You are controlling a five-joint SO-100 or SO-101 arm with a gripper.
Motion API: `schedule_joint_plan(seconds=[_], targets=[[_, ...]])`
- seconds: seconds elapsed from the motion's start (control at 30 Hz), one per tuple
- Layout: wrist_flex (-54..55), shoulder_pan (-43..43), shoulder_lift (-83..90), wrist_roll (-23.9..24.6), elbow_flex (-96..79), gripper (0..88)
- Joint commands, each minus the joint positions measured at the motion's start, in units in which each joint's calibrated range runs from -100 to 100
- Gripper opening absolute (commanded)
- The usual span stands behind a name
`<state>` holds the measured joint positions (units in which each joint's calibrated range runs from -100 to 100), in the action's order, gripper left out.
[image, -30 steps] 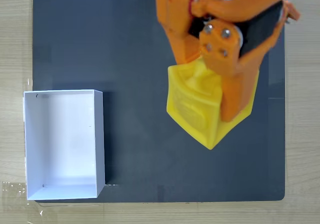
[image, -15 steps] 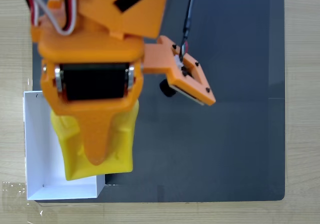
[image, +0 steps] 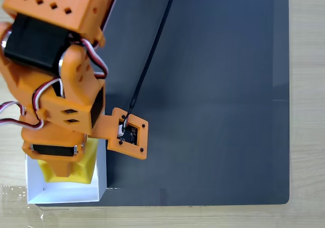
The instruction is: Grasp a yellow block and put it in the box
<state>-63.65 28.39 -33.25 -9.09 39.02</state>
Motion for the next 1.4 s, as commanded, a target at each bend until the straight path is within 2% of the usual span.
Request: schedule_joint_plan(seconds=[0.0,0.17,0.33,0.43,0.77,1.03,1.13,1.37], targets=[[0.9,1.2,-0.5,0.2,3.6,11.4],[0.2,2.5,-1.2,-0.3,3.4,13.8],[0.1,3.3,-1.3,-0.4,3.2,30.7],[0.1,3.6,-1.1,-0.4,3.1,36.2],[0.1,3.7,-0.1,-0.4,3.5,36.3],[-0.8,2.8,8.1,0.7,2.6,36.2],[-4.8,2.7,12.8,2.9,2.5,31.7],[-13.9,0.3,27.9,8.0,-8.0,4.0]])
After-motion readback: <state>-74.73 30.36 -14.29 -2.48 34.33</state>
